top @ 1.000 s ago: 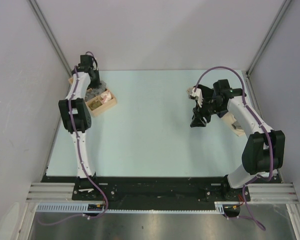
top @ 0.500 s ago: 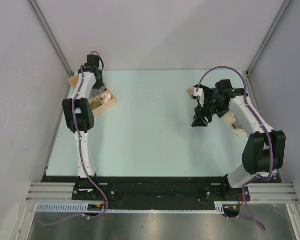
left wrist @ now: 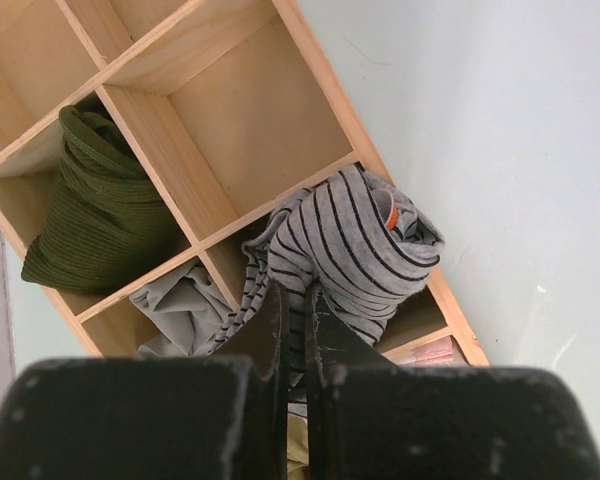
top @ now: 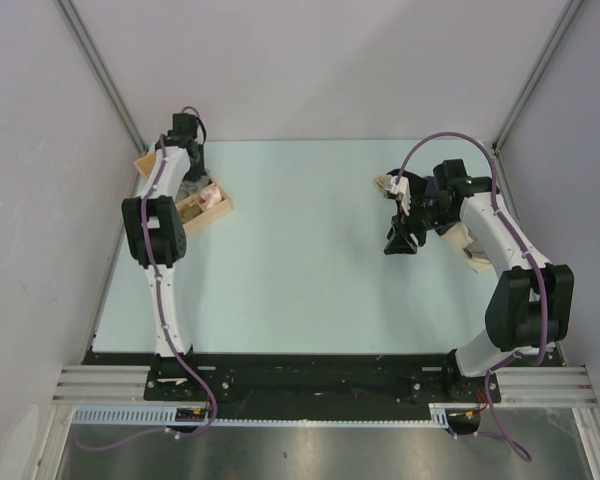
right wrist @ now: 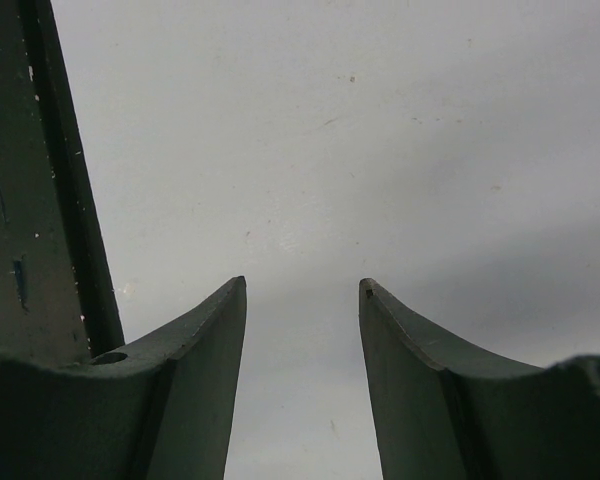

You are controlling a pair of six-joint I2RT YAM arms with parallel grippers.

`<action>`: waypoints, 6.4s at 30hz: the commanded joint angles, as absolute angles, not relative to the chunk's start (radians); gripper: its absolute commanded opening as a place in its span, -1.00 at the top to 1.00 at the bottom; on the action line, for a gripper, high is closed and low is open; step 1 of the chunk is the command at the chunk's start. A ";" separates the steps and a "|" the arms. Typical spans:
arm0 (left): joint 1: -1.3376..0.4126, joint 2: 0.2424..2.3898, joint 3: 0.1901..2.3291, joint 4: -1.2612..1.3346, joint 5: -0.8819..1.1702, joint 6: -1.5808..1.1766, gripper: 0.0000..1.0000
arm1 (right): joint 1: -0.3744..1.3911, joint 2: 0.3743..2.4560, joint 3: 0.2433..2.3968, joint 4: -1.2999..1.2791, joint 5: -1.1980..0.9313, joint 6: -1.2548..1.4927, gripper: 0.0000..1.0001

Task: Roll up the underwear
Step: Reset both arms, then move the storage box to the corner of the board.

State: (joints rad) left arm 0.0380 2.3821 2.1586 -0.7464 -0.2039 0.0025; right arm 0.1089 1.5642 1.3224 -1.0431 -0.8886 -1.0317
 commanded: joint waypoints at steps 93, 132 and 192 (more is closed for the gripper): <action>0.133 1.951 1.713 -0.861 0.204 -0.095 0.50 | 0.048 1.494 1.335 -1.152 -1.012 -1.134 -0.05; 0.156 2.102 1.778 -0.890 0.095 -0.046 0.73 | 0.046 1.519 1.335 -1.154 -1.005 -1.131 -0.05; 0.143 1.041 1.100 -0.131 0.687 -0.261 -1.00 | -0.132 1.312 1.333 -0.504 -0.623 -0.543 -0.85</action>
State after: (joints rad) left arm 0.1383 1.2972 1.2182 -0.3889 0.5323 -0.1921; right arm -0.0502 1.4239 1.3205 -0.8410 -0.7895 -0.8085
